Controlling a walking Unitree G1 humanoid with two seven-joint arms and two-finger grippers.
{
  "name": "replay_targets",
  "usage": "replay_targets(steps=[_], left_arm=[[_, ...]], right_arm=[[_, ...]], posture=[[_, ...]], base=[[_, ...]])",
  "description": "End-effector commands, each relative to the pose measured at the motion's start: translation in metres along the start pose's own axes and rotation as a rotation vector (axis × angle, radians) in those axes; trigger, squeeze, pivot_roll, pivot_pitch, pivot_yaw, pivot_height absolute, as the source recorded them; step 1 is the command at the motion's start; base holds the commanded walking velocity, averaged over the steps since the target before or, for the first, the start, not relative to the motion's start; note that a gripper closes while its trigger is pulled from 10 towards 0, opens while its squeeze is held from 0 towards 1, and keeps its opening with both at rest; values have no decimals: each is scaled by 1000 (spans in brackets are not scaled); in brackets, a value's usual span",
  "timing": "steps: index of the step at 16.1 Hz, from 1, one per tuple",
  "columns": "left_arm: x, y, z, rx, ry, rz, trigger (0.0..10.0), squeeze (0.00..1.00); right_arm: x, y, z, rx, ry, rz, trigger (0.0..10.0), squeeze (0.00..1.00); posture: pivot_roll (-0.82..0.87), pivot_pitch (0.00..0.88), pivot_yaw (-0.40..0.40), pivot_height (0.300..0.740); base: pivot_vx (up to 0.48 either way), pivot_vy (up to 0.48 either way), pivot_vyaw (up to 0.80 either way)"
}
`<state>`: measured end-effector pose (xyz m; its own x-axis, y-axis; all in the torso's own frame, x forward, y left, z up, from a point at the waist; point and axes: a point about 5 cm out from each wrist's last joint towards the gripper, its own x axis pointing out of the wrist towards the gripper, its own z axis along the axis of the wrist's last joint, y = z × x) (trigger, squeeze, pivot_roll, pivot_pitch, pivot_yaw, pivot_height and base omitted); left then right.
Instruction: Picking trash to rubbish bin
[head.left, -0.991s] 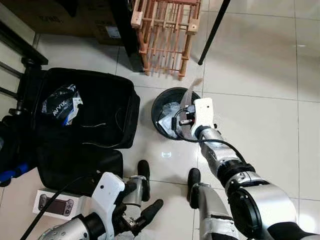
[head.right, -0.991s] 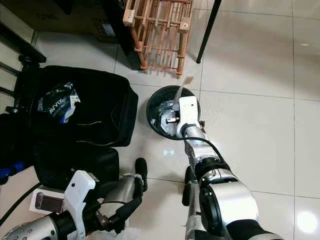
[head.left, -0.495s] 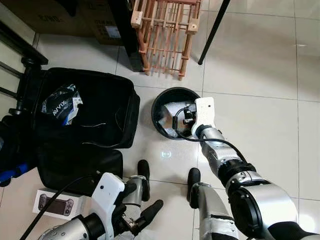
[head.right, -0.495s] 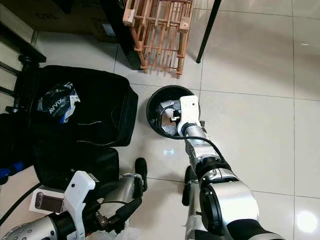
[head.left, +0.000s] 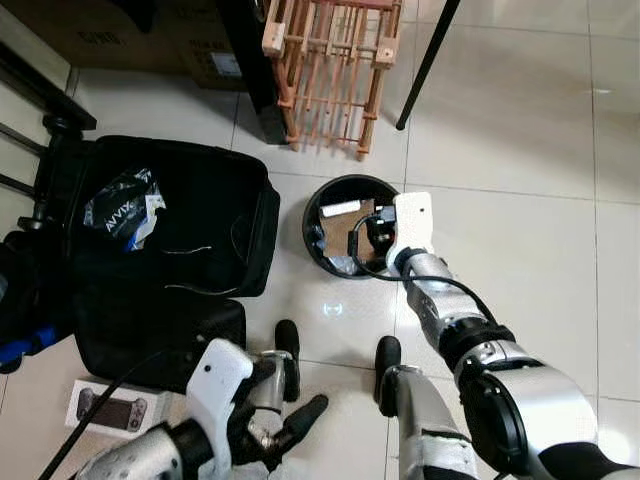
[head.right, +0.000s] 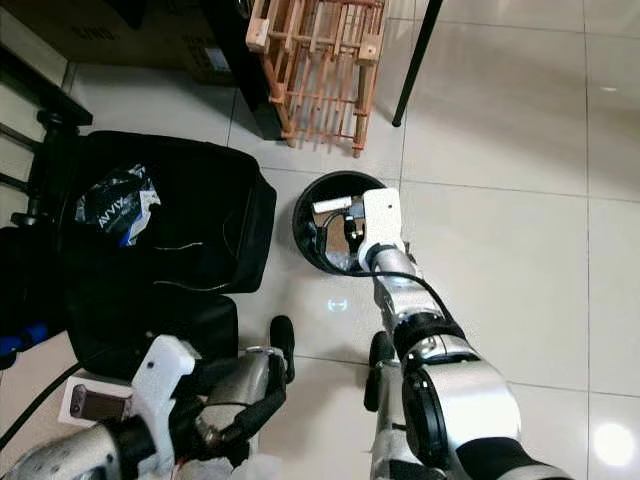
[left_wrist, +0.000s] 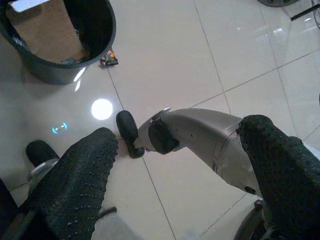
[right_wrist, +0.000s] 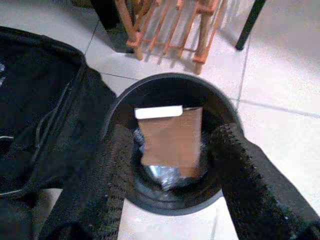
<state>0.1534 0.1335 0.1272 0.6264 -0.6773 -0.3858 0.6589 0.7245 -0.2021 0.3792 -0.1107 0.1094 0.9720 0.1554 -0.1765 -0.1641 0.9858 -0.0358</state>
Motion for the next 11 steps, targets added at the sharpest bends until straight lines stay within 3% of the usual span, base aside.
replay_targets(steps=[1,7,11], left_arm=[[1,-2,-9,-22,31,-7,10000,0],[23,8,0,26,-25,-25,10000,0],[53,19,11,82,-85,-64,10000,0]], right_arm=[[-5,-3,-15,-10,43,-11,10000,0],[-10,-36,-7,-23,-42,-97,10000,0],[-26,-63,-3,-28,-154,-178,10000,0]], posture=[[314,578,57,740],[245,483,51,740],[131,354,55,740]], base=[[0,0,0],[0,0,0],[0,0,0]])
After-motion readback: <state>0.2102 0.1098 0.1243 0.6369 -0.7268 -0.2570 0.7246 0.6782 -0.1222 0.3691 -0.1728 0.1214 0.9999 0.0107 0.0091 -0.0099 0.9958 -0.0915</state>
